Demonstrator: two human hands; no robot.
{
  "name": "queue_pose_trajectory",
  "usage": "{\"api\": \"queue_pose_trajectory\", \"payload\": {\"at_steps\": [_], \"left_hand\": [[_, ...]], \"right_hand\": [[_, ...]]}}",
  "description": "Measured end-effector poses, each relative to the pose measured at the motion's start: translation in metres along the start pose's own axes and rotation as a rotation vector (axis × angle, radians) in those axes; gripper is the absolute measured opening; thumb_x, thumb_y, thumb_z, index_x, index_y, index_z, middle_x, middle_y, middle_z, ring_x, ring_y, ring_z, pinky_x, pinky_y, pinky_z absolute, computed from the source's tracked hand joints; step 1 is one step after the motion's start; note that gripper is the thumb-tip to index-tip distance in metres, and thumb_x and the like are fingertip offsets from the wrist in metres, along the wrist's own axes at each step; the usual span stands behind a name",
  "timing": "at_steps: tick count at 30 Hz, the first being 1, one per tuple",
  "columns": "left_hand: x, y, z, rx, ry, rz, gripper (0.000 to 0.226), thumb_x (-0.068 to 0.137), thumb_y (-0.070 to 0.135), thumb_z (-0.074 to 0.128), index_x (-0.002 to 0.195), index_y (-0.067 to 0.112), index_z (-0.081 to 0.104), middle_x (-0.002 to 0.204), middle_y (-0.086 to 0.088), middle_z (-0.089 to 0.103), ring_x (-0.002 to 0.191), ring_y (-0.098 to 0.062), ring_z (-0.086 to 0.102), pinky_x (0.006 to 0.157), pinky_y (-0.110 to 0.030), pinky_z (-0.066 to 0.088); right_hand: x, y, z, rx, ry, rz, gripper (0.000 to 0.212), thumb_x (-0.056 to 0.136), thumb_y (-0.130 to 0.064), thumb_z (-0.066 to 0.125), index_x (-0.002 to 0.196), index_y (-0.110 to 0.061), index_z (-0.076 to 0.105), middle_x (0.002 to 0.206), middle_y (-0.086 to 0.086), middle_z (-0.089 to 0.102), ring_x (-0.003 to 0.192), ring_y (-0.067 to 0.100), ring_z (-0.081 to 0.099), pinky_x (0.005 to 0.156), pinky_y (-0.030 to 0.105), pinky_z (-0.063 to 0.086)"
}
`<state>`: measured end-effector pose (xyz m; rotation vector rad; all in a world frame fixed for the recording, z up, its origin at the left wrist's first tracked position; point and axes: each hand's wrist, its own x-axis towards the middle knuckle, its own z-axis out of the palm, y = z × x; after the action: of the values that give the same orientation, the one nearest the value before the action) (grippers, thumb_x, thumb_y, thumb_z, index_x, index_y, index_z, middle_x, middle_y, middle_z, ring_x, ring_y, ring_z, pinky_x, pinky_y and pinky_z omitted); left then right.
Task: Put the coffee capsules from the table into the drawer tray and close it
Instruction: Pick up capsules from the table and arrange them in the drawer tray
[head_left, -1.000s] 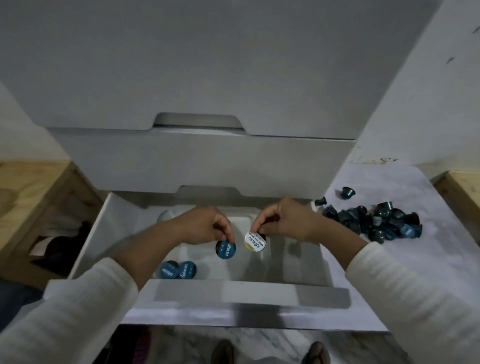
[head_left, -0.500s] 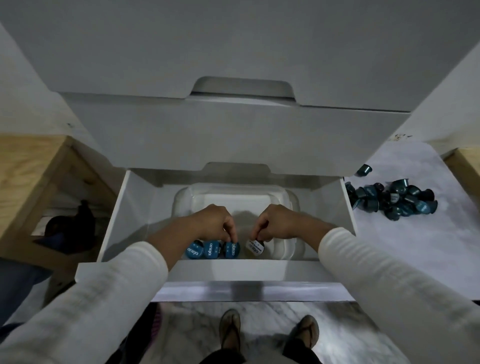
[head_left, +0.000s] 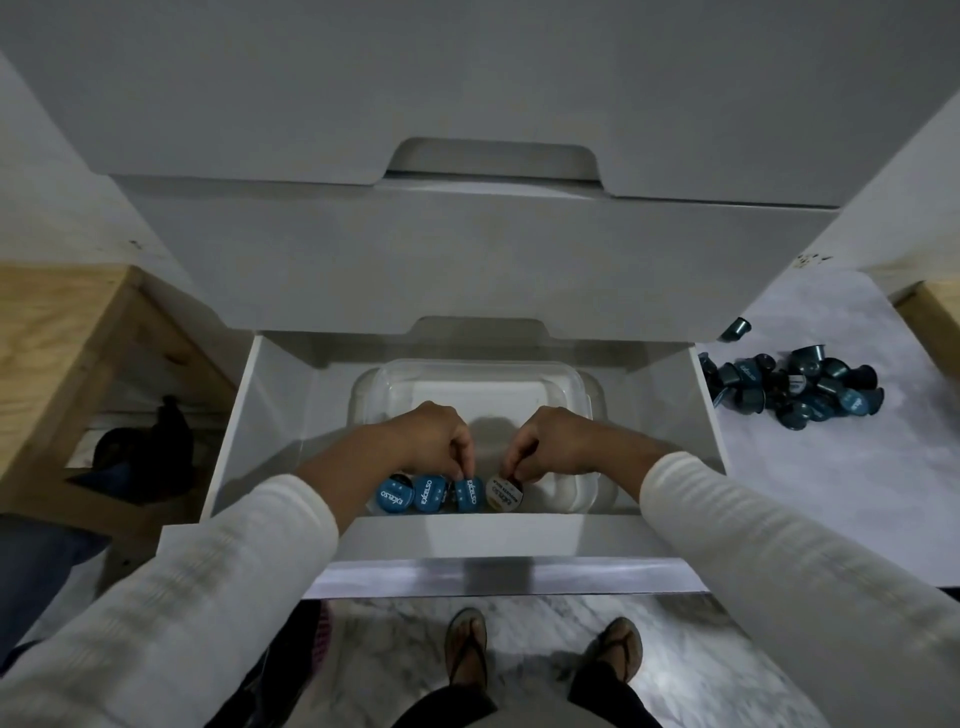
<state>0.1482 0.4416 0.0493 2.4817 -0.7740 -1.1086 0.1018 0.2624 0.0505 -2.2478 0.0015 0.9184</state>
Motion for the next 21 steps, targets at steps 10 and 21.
{"api": "queue_pose_trajectory", "payload": {"at_steps": [10, 21], "left_hand": [[-0.01, 0.016, 0.001, 0.06, 0.257, -0.072, 0.032, 0.094, 0.027, 0.05, 0.123, 0.016, 0.054, 0.128, -0.007, 0.056, 0.113, -0.02, 0.053, 0.094, -0.029, 0.043], [-0.019, 0.083, 0.026, 0.111, 0.772, -0.011, 0.052, 0.101, 0.027, 0.029, 0.147, 0.008, 0.013, 0.154, -0.009, 0.022, 0.143, -0.02, 0.018, 0.116, -0.026, 0.018]], "right_hand": [[-0.009, -0.011, 0.006, -0.233, 0.223, -0.062, 0.04, 0.09, -0.023, 0.053, 0.128, -0.014, 0.048, 0.132, 0.007, 0.052, 0.117, 0.021, 0.051, 0.097, 0.028, 0.04], [-0.05, -0.006, 0.016, -0.468, 0.966, -0.146, 0.056, 0.088, -0.037, 0.034, 0.126, 0.001, 0.049, 0.128, 0.02, 0.057, 0.123, 0.032, 0.051, 0.095, 0.046, 0.049]]}}
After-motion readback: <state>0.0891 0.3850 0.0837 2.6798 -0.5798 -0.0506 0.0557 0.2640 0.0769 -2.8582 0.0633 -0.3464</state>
